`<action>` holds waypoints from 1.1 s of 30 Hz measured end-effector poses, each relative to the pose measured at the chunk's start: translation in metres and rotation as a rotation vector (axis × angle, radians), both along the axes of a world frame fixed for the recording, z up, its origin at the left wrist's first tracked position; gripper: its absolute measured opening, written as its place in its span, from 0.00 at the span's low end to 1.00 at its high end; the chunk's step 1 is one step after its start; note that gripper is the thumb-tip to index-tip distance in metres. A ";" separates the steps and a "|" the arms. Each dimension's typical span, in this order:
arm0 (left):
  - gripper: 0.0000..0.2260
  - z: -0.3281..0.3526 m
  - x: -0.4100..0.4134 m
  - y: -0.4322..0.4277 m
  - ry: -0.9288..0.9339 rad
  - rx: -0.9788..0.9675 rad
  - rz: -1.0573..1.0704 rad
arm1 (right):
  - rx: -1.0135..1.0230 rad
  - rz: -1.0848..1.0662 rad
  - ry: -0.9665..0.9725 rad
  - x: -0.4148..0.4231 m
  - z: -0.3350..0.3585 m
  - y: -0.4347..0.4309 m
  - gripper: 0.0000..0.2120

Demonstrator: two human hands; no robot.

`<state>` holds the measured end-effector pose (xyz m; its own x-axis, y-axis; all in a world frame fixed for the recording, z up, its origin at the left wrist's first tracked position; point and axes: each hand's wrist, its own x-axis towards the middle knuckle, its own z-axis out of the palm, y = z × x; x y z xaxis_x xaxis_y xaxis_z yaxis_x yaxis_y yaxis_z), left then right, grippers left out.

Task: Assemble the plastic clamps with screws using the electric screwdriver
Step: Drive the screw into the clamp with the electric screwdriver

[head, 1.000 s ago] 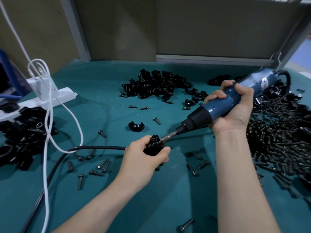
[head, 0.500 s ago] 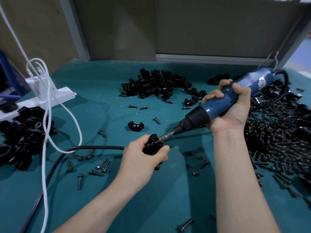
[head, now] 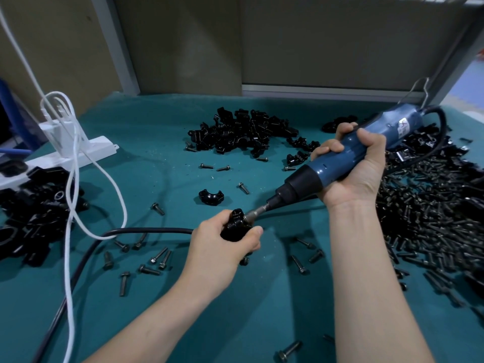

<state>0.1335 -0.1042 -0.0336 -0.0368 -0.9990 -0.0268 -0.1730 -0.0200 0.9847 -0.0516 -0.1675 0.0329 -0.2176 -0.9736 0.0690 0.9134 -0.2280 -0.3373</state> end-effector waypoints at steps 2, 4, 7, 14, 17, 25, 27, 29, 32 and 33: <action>0.07 0.001 -0.001 0.001 0.001 0.006 0.008 | 0.002 -0.007 -0.001 0.001 0.000 0.000 0.07; 0.08 0.002 -0.001 0.001 0.005 0.012 0.013 | 0.006 -0.010 -0.001 0.002 0.000 0.000 0.06; 0.08 0.004 0.000 0.001 0.006 0.021 0.015 | 0.012 -0.006 -0.005 0.003 -0.001 0.000 0.06; 0.09 0.006 0.000 0.001 0.043 0.074 0.003 | 0.023 0.006 -0.013 0.002 -0.002 -0.001 0.06; 0.11 0.007 0.002 -0.001 0.096 0.112 -0.013 | 0.022 0.011 -0.017 0.003 -0.003 -0.001 0.06; 0.14 0.030 0.012 0.003 0.535 0.602 -0.291 | -0.187 0.098 -0.021 0.003 0.001 0.003 0.16; 0.12 0.034 0.018 0.000 0.542 0.645 -0.351 | -0.249 0.131 -0.027 0.001 0.004 0.004 0.22; 0.12 0.036 0.023 -0.001 0.519 0.668 -0.414 | -0.248 0.136 -0.049 -0.004 0.006 0.005 0.19; 0.11 0.034 0.023 -0.001 0.522 0.651 -0.438 | -0.198 0.082 -0.023 -0.016 0.009 0.010 0.07; 0.11 0.034 0.023 -0.002 0.542 0.639 -0.423 | -0.192 0.067 -0.006 -0.020 0.010 0.011 0.06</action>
<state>0.1563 -0.1062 0.0001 -0.5617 -0.7013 -0.4389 0.1895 -0.6255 0.7569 -0.0717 -0.1564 0.0425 -0.1540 -0.9551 0.2533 0.9305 -0.2264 -0.2879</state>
